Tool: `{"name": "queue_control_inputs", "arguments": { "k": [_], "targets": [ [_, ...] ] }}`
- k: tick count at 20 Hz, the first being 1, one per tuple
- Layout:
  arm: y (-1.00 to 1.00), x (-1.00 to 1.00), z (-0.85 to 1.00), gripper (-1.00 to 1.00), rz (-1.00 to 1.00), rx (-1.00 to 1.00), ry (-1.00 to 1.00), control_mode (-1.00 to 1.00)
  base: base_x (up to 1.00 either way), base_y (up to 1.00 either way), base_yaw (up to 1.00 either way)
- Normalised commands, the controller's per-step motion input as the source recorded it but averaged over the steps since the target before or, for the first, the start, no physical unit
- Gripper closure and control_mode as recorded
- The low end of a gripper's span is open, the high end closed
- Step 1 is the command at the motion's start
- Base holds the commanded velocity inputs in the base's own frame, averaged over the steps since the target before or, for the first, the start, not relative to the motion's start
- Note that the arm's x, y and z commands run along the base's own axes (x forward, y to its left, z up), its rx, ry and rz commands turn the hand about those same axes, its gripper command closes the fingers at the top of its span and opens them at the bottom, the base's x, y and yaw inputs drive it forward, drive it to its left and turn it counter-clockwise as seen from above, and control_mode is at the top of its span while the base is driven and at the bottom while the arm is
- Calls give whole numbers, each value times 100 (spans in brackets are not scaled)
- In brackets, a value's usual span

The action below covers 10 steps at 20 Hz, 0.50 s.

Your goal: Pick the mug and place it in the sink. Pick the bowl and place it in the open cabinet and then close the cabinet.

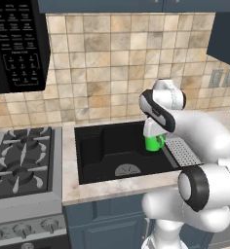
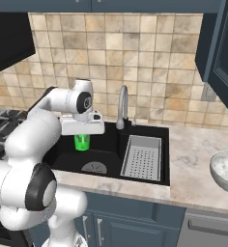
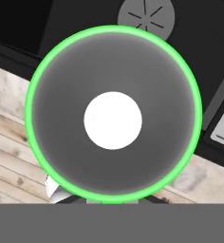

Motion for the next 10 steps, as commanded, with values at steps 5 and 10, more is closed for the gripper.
{"name": "queue_control_inputs", "arguments": {
  "k": [5, 10],
  "targets": [
    [2, 43, -15, 100, -1, 1, 12, -100, 0, 0, 0],
    [11, 23, -45, 100, 0, 5, 11, -100, 0, 0, 0]
  ]
}}
